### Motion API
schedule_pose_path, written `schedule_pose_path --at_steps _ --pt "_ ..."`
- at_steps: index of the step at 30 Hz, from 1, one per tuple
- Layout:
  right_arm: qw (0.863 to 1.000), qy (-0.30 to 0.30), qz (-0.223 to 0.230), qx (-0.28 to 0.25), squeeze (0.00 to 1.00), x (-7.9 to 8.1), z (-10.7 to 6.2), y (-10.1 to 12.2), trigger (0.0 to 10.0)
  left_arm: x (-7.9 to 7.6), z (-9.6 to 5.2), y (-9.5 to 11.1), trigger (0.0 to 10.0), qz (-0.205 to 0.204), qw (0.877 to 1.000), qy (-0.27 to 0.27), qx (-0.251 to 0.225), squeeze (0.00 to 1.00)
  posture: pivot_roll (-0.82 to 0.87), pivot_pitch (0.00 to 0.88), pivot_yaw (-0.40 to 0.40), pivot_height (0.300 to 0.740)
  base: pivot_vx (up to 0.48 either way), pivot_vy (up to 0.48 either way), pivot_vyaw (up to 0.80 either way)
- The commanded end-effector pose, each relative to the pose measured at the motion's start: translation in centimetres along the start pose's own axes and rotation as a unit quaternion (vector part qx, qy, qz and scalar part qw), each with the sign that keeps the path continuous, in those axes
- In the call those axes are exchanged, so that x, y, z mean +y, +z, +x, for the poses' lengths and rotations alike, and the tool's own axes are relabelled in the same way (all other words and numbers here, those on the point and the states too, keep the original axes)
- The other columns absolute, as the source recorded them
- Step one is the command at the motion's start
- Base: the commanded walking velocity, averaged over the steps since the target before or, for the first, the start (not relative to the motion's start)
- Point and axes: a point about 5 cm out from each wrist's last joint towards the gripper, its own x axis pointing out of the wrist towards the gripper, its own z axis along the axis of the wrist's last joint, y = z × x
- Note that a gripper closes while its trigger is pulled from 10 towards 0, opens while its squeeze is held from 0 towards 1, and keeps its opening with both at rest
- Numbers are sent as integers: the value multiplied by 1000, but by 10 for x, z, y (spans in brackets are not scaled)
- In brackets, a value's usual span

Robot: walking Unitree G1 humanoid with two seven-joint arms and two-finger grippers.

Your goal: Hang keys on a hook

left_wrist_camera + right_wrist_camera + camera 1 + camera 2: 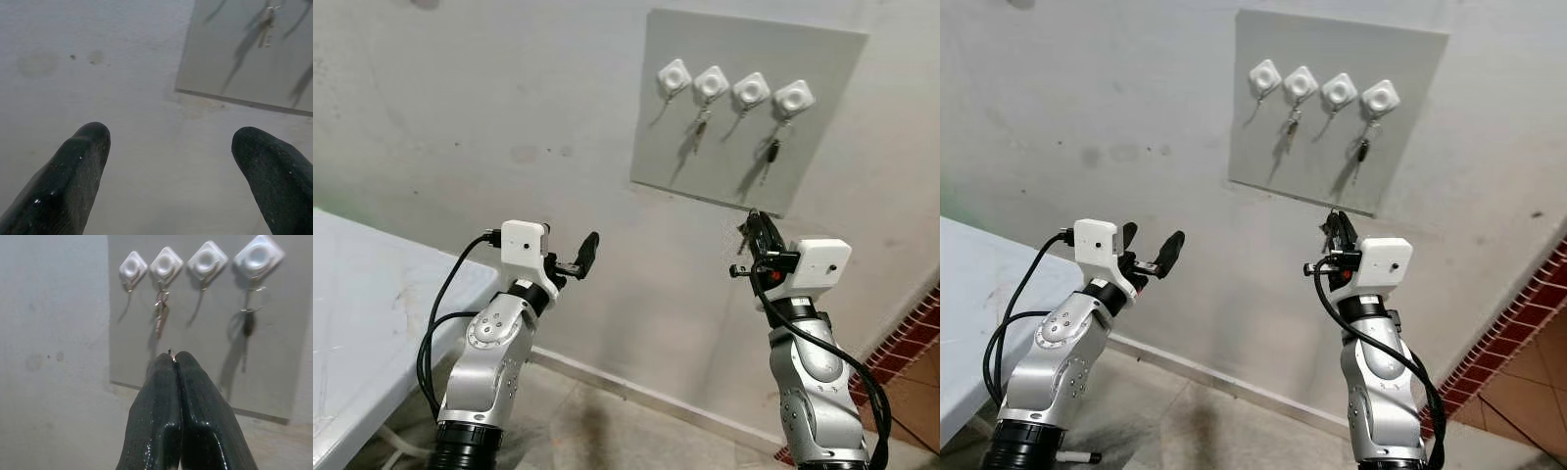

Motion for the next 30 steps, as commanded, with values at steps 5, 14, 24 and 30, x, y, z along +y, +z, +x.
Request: schedule_pose_path --at_steps 5,14,24,30 --pt "1000 3 1 -9 0 0 1 6 10000 0 1 7 10000 5 1000 -3 -7 0 32 0 -47 740 289 0 0" --pt "1000 2 1 -8 0 0 1 6 10000 0 1 7 10000 5 1000 -3 -7 0 32 1 -47 740 286 0 0" --pt "1000 2 2 -8 0 0 1 6 10000 0 2 7 10000 6 1000 -4 -7 0 31 2 -46 740 294 0 0" --pt "1000 1 2 -8 0 1 2 5 10000 0 2 7 10000 6 1000 -3 -6 0 32 0 -44 740 298 0 0"
